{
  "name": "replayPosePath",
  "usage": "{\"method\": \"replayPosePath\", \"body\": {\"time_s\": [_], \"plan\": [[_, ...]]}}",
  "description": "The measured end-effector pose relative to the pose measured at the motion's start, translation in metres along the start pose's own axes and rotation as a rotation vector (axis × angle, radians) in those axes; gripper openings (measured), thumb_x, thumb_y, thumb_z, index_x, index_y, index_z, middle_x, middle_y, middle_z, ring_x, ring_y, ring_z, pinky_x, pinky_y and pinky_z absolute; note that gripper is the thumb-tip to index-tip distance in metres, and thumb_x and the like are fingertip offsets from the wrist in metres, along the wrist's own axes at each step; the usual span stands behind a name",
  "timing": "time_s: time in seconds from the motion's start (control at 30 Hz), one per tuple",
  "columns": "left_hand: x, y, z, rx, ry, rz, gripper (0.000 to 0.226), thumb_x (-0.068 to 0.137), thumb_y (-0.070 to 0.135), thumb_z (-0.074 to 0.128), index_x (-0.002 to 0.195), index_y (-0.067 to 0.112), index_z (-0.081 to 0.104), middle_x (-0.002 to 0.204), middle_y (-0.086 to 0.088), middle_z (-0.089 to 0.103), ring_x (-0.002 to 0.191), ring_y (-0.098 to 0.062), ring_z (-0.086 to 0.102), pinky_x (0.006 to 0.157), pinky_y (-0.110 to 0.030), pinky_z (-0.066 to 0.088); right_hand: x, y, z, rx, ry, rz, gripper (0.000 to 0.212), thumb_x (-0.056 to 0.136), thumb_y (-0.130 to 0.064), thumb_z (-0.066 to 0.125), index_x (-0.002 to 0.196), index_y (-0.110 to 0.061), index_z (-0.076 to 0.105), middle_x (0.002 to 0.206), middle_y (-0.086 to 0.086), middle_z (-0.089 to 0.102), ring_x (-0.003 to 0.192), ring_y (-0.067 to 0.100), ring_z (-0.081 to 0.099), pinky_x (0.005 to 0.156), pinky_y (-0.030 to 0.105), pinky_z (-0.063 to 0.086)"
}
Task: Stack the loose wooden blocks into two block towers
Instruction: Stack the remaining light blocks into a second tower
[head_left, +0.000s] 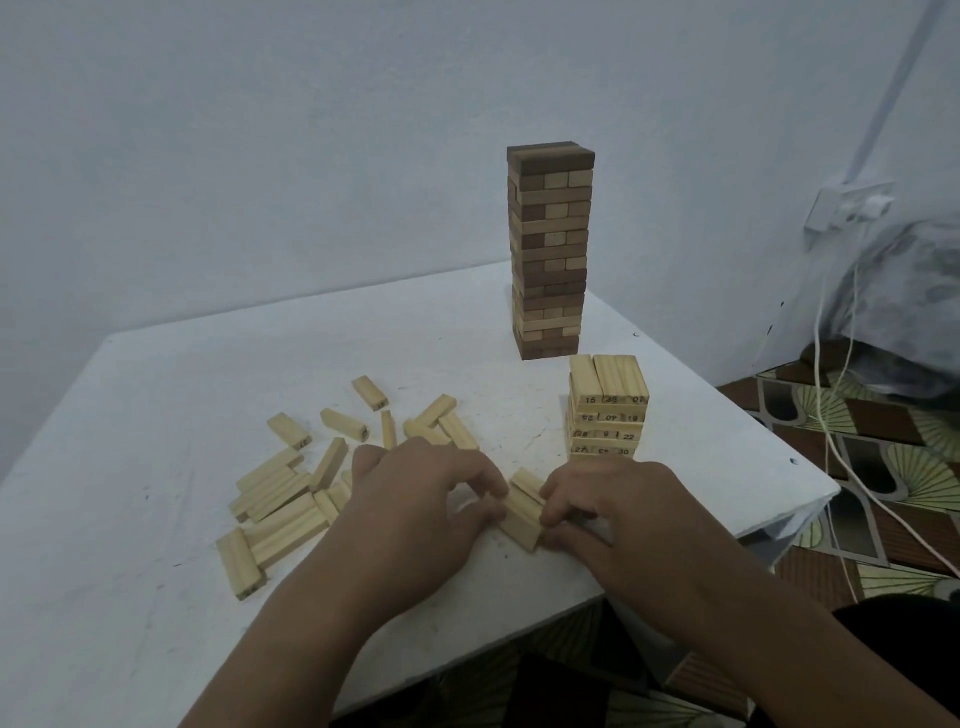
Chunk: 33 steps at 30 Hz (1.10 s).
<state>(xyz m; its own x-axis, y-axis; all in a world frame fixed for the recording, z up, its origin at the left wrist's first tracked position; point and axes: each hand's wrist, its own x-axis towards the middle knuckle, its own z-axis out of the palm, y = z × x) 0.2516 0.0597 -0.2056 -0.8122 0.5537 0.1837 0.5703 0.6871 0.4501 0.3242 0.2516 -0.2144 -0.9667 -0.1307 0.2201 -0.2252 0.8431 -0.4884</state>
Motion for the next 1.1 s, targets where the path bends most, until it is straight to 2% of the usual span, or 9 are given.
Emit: {"method": "replayPosePath", "body": {"time_s": [0.1, 0.23, 0.3, 0.4, 0.5, 0.63, 0.8, 0.93, 1.1], "plan": [[0.002, 0.001, 0.001, -0.019, -0.008, -0.021, 0.011, 0.092, 0.045, 0.059, 0.097, 0.044, 0.069, 0.094, 0.031, 0.063, 0.101, 0.003, 0.05, 0.1, -0.043, 0.037, 0.0, 0.001, -0.001, 0.008, 0.009, 0.03, 0.007, 0.084, -0.027, 0.07, 0.082, -0.022, 0.075, 0.093, -0.011, 0.067, 0.091, 0.006, 0.056, 0.078, 0.018, 0.041], [0.003, 0.002, 0.004, 0.012, -0.035, -0.035, 0.016, 0.092, 0.045, 0.059, 0.103, 0.045, 0.071, 0.1, 0.027, 0.065, 0.106, 0.0, 0.05, 0.102, -0.044, 0.035, 0.0, 0.002, -0.002, -0.007, 0.024, 0.041, 0.009, 0.082, -0.027, 0.071, 0.079, -0.02, 0.075, 0.091, -0.008, 0.068, 0.087, 0.008, 0.058, 0.079, 0.026, 0.046], [0.003, 0.001, 0.006, 0.022, -0.027, -0.043, 0.023, 0.091, 0.048, 0.059, 0.113, 0.046, 0.066, 0.099, 0.028, 0.063, 0.104, 0.002, 0.049, 0.102, -0.043, 0.034, 0.0, 0.002, -0.002, 0.005, 0.022, 0.03, 0.012, 0.078, -0.03, 0.067, 0.077, -0.021, 0.074, 0.088, -0.009, 0.069, 0.086, 0.008, 0.059, 0.076, 0.024, 0.048], [0.002, -0.002, 0.008, 0.004, 0.006, -0.028, 0.031, 0.089, 0.051, 0.06, 0.121, 0.049, 0.057, 0.103, 0.03, 0.06, 0.105, 0.003, 0.047, 0.101, -0.043, 0.035, 0.0, 0.0, -0.005, 0.039, -0.028, 0.023, 0.017, 0.081, -0.035, 0.064, 0.085, -0.024, 0.076, 0.097, -0.012, 0.068, 0.094, 0.004, 0.056, 0.083, 0.021, 0.044], [0.003, 0.0, 0.007, 0.043, -0.02, -0.006, 0.02, 0.092, 0.047, 0.057, 0.111, 0.049, 0.063, 0.115, 0.031, 0.057, 0.116, 0.001, 0.043, 0.103, -0.043, 0.028, -0.001, -0.002, -0.005, 0.035, -0.055, 0.018, 0.02, 0.081, -0.04, 0.072, 0.092, -0.024, 0.076, 0.105, -0.015, 0.064, 0.1, 0.002, 0.052, 0.091, 0.023, 0.039], [0.003, 0.001, 0.007, 0.021, -0.041, 0.008, 0.013, 0.092, 0.043, 0.06, 0.101, 0.043, 0.069, 0.122, 0.032, 0.056, 0.122, 0.002, 0.041, 0.106, -0.042, 0.026, 0.0, -0.002, 0.0, 0.038, 0.015, 0.019, 0.021, 0.076, -0.044, 0.075, 0.082, -0.024, 0.074, 0.098, -0.016, 0.066, 0.094, 0.003, 0.056, 0.085, 0.029, 0.045], [0.001, 0.001, 0.0, 0.05, -0.173, 0.047, 0.017, 0.094, 0.038, 0.06, 0.109, 0.043, 0.064, 0.139, 0.034, 0.042, 0.133, 0.004, 0.025, 0.112, -0.04, 0.018, -0.001, -0.003, -0.001, 0.047, 0.046, -0.005, 0.026, 0.071, -0.049, 0.073, 0.075, -0.024, 0.074, 0.091, -0.016, 0.068, 0.086, 0.002, 0.06, 0.077, 0.033, 0.051], [-0.001, -0.004, -0.002, 0.006, -0.208, 0.051, 0.021, 0.087, 0.033, 0.069, 0.094, 0.044, 0.053, 0.14, 0.036, 0.038, 0.134, 0.009, 0.02, 0.114, -0.037, 0.013, -0.003, -0.002, -0.001, 0.055, 0.06, -0.055, 0.025, 0.069, -0.047, 0.069, 0.075, -0.022, 0.074, 0.092, -0.016, 0.07, 0.085, 0.0, 0.062, 0.075, 0.032, 0.054], [-0.002, -0.002, -0.006, 0.024, -0.237, 0.071, 0.019, 0.085, 0.035, 0.066, 0.086, 0.043, 0.049, 0.13, 0.037, 0.043, 0.13, 0.008, 0.025, 0.111, -0.037, 0.013, -0.003, 0.003, 0.0, 0.092, 0.067, -0.116, 0.019, 0.067, -0.04, 0.075, 0.074, -0.022, 0.073, 0.095, -0.014, 0.07, 0.088, -0.001, 0.063, 0.074, 0.032, 0.054]]}}
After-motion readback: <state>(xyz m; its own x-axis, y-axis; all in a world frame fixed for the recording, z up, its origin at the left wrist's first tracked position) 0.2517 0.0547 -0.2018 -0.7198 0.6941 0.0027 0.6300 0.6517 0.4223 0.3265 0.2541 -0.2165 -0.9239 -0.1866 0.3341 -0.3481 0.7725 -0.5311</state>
